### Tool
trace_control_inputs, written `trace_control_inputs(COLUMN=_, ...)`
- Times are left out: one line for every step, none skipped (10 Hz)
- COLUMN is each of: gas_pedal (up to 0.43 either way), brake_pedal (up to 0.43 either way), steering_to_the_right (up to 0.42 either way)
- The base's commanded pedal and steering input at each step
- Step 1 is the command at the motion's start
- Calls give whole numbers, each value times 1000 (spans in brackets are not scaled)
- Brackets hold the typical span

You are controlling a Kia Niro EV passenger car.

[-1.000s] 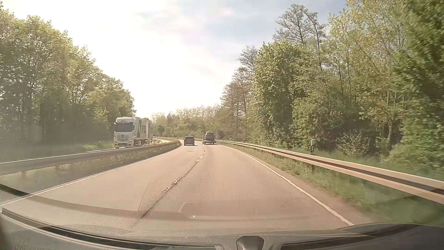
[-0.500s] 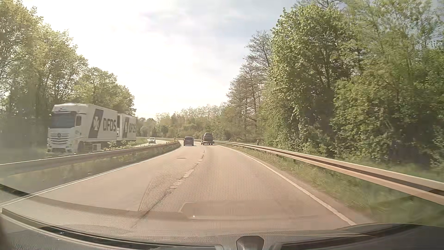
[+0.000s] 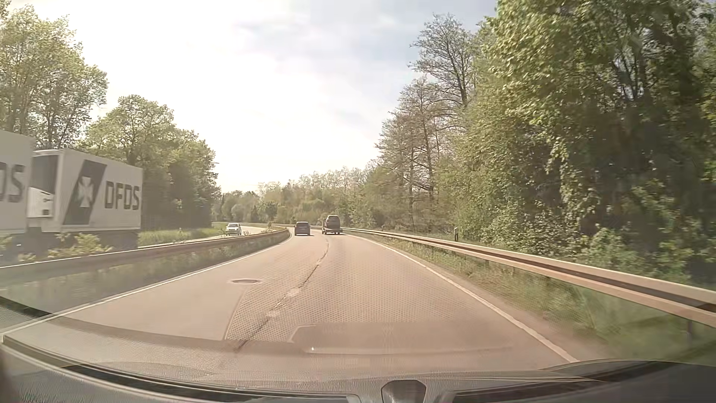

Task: Follow the waypoints while adhering to traffic rules and regulations

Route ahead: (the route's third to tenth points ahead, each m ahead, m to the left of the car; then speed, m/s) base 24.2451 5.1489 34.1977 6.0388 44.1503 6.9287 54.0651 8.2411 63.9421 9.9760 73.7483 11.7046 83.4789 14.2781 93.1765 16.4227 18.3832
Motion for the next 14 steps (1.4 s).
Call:
trace_control_inputs(gas_pedal=118, brake_pedal=0, steering_to_the_right=-13)
trace_control_inputs(gas_pedal=118, brake_pedal=0, steering_to_the_right=-13)
trace_control_inputs(gas_pedal=118, brake_pedal=0, steering_to_the_right=-13)
trace_control_inputs(gas_pedal=118, brake_pedal=0, steering_to_the_right=-14)
trace_control_inputs(gas_pedal=118, brake_pedal=0, steering_to_the_right=-13)
trace_control_inputs(gas_pedal=118, brake_pedal=0, steering_to_the_right=-13)
trace_control_inputs(gas_pedal=118, brake_pedal=0, steering_to_the_right=-13)
trace_control_inputs(gas_pedal=118, brake_pedal=0, steering_to_the_right=-14)
trace_control_inputs(gas_pedal=118, brake_pedal=0, steering_to_the_right=-14)
trace_control_inputs(gas_pedal=118, brake_pedal=0, steering_to_the_right=-14)
trace_control_inputs(gas_pedal=118, brake_pedal=0, steering_to_the_right=-15)
trace_control_inputs(gas_pedal=118, brake_pedal=0, steering_to_the_right=-16)
trace_control_inputs(gas_pedal=118, brake_pedal=0, steering_to_the_right=-16)
trace_control_inputs(gas_pedal=118, brake_pedal=0, steering_to_the_right=-16)
